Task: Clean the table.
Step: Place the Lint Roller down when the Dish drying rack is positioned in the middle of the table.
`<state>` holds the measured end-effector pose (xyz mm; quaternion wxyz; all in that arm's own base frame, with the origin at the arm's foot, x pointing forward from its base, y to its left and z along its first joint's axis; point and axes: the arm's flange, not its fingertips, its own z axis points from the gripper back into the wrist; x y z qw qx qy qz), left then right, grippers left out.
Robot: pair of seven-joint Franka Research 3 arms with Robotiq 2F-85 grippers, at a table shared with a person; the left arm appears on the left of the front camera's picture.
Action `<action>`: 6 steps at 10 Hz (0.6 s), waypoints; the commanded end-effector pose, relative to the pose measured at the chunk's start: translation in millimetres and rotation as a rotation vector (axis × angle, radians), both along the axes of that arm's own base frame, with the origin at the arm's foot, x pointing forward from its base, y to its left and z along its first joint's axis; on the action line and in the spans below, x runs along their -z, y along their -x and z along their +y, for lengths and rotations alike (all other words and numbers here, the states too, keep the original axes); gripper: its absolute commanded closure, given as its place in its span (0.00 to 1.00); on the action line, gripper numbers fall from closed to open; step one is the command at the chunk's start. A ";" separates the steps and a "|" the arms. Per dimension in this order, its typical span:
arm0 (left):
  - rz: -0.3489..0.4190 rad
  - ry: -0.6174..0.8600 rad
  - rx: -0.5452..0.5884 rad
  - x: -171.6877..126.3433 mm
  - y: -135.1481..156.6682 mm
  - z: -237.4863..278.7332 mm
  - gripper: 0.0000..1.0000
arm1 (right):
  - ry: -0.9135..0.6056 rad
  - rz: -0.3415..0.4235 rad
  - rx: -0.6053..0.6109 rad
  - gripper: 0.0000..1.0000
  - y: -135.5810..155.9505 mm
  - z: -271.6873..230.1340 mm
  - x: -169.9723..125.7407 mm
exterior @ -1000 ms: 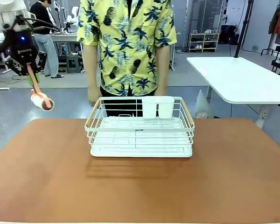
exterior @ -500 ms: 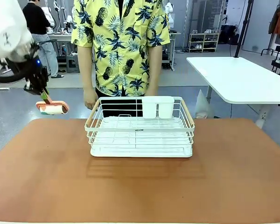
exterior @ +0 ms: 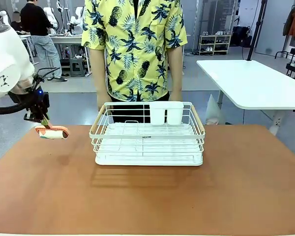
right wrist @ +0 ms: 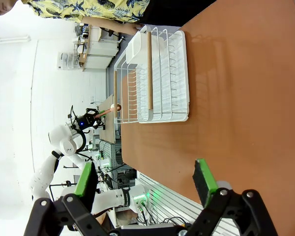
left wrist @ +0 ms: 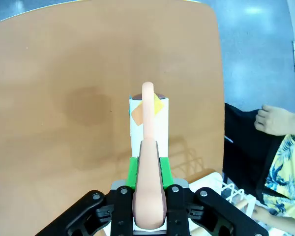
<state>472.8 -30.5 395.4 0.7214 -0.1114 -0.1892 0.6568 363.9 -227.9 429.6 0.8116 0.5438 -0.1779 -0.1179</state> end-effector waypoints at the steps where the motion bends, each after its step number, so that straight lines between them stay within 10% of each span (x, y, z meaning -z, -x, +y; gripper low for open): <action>1: -0.015 -0.006 -0.028 14.4 -6.1 -2.5 0.79 | -0.005 -0.023 -0.005 0.00 -0.4 0.1 -2.3; 6: 0.027 0.038 -0.035 50.5 -20.5 -6.4 0.79 | -0.005 -0.023 -0.005 0.00 -0.4 0.1 -2.3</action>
